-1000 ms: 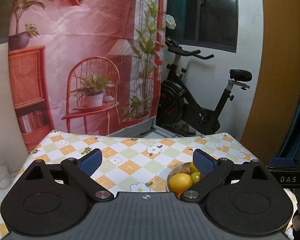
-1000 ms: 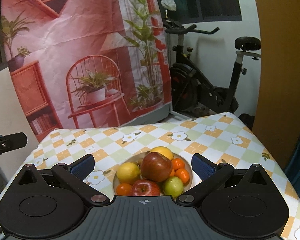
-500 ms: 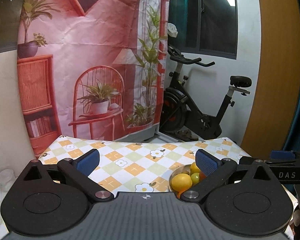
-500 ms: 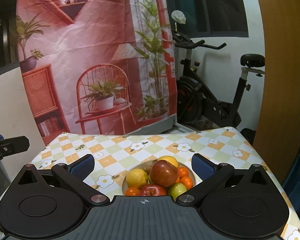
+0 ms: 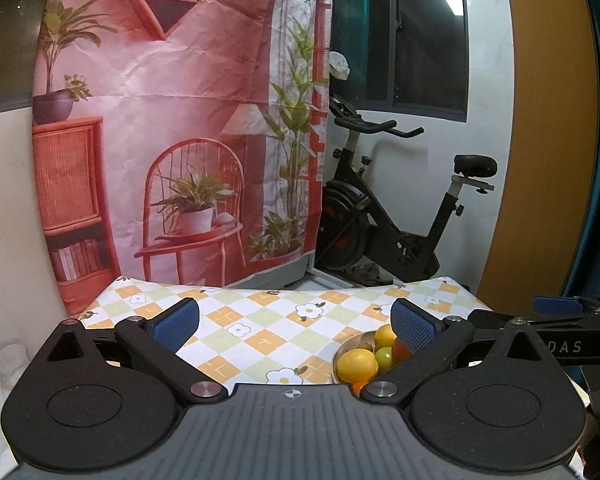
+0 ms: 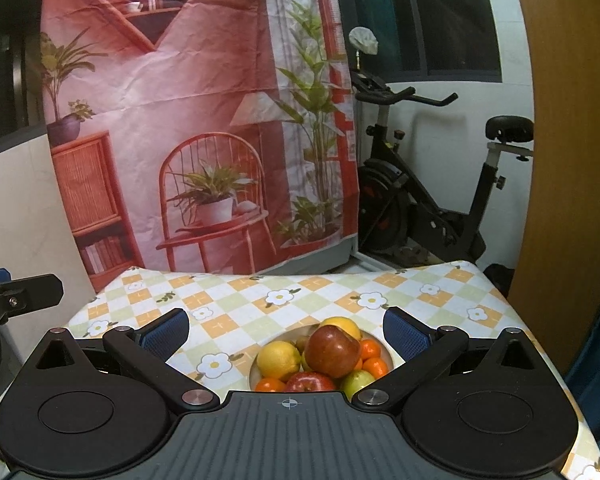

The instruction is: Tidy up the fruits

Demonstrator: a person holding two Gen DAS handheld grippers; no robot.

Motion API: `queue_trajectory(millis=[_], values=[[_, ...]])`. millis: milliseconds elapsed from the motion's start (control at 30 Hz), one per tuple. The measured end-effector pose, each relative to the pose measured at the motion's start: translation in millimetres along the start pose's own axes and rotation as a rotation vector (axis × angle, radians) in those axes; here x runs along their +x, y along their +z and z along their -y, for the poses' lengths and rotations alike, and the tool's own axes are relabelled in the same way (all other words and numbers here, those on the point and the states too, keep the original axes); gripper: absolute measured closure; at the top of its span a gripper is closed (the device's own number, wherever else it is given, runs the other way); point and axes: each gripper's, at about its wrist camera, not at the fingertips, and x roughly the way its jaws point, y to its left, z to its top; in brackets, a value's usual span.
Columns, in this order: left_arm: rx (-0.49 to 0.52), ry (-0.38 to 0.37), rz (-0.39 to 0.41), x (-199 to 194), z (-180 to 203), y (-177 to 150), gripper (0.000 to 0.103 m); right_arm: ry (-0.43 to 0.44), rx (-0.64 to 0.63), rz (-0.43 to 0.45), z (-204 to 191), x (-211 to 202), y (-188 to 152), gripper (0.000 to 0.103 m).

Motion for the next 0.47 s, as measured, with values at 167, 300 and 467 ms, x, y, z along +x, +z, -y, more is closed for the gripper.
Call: queue_trajectory(millis=[167,300,467], values=[[0.007,-0.002,0.001,-0.7,0.8,-0.8,0.0,0.003,-0.002,-0.001,-0.1,0.0,0.3,0.0],[-0.001,-0.02,-0.001,-1.9,0.3,-1.0,0.0,0.004,-0.002,0.0,0.5,-0.5,0.4,0.0],[0.005,-0.016,0.001,-2.4,0.1,-1.1,0.0,0.004,0.0,0.0,0.6,-0.5,0.1,0.0]])
